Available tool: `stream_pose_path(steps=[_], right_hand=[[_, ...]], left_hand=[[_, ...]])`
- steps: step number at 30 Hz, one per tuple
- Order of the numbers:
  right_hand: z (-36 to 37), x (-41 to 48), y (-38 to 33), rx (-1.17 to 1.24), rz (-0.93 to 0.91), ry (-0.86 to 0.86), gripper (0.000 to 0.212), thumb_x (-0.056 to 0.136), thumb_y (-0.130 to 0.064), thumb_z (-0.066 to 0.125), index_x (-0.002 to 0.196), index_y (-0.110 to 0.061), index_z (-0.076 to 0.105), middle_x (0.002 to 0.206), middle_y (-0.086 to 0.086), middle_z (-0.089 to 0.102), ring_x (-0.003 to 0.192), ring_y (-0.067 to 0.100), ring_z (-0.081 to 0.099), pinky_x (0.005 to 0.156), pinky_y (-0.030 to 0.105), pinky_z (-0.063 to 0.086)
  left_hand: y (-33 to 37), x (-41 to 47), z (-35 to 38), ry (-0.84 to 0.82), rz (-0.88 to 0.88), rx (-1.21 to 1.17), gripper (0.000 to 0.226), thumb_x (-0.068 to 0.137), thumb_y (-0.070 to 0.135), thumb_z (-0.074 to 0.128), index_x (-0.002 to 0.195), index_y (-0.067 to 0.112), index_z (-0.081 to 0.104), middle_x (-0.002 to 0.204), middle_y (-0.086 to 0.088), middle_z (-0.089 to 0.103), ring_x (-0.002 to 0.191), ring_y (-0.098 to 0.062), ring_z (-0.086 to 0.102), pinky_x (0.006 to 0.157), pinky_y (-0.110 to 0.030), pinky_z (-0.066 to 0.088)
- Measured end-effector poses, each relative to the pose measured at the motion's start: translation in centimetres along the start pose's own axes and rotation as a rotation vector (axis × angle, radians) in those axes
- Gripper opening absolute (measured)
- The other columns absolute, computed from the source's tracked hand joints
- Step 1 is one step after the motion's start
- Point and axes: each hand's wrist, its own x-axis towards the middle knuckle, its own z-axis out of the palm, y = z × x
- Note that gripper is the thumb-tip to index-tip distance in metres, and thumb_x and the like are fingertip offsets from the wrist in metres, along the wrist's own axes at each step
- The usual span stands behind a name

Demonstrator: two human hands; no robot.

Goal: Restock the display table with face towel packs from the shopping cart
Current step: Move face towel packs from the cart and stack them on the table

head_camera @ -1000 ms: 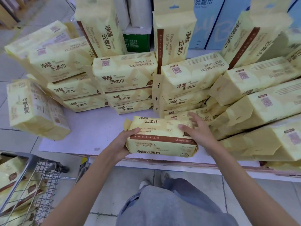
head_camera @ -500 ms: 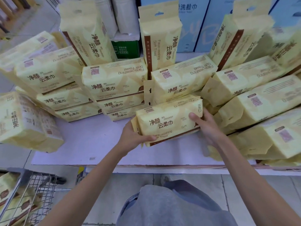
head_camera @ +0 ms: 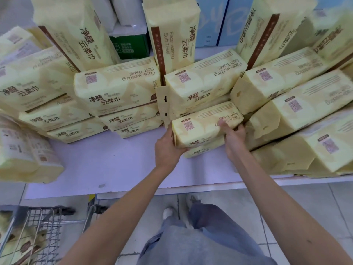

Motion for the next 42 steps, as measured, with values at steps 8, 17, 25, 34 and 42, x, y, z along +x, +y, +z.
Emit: stream_pose_path(steps=[8, 17, 25, 34, 42], right_hand=[[-0.1, 0.6, 1.0, -0.113, 0.169, 0.016, 0.07, 0.08, -0.042, 0.07, 0.129, -0.002, 0.039, 0.128, 0.005, 0.056, 0.118, 0.019, 0.054, 0.104, 0.037, 0.042], [-2.7, -0.9, 1.0, -0.298, 0.181, -0.217, 0.085, 0.073, -0.058, 0.067, 0.14, -0.016, 0.037, 0.134, -0.007, 0.048, 0.113, 0.008, 0.048, 0.093, 0.027, 0.043], [-5.9, -5.0, 4.1, -0.962, 0.116, -0.748, 0.049, 0.09, -0.031, 0.06, 0.134, -0.017, 0.044, 0.13, 0.002, 0.052, 0.108, 0.016, 0.052, 0.09, 0.028, 0.042], [-4.3, -11.9, 7.6, -1.423, 0.001, -1.419, 0.051, 0.092, -0.03, 0.057, 0.137, -0.013, 0.04, 0.136, 0.008, 0.05, 0.119, 0.021, 0.052, 0.097, 0.031, 0.039], [-0.1, -19.9, 12.5, -1.577, -0.104, -1.799, 0.055, 0.093, -0.031, 0.056, 0.141, -0.012, 0.037, 0.142, 0.012, 0.044, 0.128, 0.024, 0.045, 0.105, 0.034, 0.034]], left_hand=[[-0.2, 1.0, 1.3, -0.037, -0.114, 0.078, 0.078, 0.055, 0.025, 0.091, 0.126, 0.014, 0.058, 0.099, -0.004, 0.072, 0.092, -0.02, 0.063, 0.061, -0.014, 0.037], [0.5, -1.8, 2.8, 0.092, -0.387, 0.012, 0.096, 0.069, 0.023, 0.084, 0.148, 0.009, 0.03, 0.143, -0.006, 0.048, 0.132, -0.025, 0.044, 0.104, -0.034, 0.039], [0.7, -13.4, 2.7, 0.399, -0.651, -0.248, 0.049, 0.088, 0.022, 0.067, 0.133, 0.013, 0.051, 0.129, -0.003, 0.058, 0.112, -0.016, 0.057, 0.088, -0.026, 0.043], [-0.1, -29.6, 4.3, 0.805, -0.973, -0.382, 0.042, 0.089, 0.019, 0.064, 0.129, 0.011, 0.055, 0.13, -0.003, 0.058, 0.113, -0.02, 0.058, 0.088, -0.024, 0.04], [-0.1, -38.5, 5.0, 1.181, -1.188, -0.528, 0.044, 0.092, 0.018, 0.061, 0.134, 0.013, 0.05, 0.134, -0.004, 0.055, 0.107, -0.017, 0.056, 0.085, -0.024, 0.038]])
